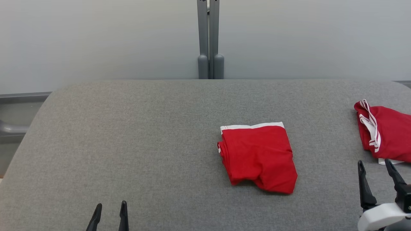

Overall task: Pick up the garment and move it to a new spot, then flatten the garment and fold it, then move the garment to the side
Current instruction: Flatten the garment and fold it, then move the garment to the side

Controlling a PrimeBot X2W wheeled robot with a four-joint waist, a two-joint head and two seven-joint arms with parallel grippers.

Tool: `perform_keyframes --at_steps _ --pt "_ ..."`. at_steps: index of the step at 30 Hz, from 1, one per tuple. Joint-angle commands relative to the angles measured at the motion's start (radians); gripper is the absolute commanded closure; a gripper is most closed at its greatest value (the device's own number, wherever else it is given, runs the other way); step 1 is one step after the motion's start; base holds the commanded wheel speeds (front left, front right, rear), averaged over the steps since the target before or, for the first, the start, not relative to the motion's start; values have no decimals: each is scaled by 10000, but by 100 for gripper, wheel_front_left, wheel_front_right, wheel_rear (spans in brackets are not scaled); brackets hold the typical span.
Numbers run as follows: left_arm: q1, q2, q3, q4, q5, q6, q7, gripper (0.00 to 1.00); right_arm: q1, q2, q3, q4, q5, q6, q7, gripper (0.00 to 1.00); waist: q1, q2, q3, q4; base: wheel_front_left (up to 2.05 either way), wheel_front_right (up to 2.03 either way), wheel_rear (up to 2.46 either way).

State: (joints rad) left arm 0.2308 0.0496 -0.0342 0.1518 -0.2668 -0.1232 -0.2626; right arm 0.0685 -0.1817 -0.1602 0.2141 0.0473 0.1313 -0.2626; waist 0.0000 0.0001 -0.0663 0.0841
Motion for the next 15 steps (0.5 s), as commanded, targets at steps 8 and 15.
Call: perform_keyframes --at_steps 8,15 --pt "78 27 -55 -54 64 -70 -22 0 451 316 -182 285 -352 -17 -21 0 0 -1 -1 49 0 0 0" --pt "-24 27 -172 -146 48 -83 -22 0 -156 678 23 615 398 -17 -21 0 0 -1 171 98 0 0 0"
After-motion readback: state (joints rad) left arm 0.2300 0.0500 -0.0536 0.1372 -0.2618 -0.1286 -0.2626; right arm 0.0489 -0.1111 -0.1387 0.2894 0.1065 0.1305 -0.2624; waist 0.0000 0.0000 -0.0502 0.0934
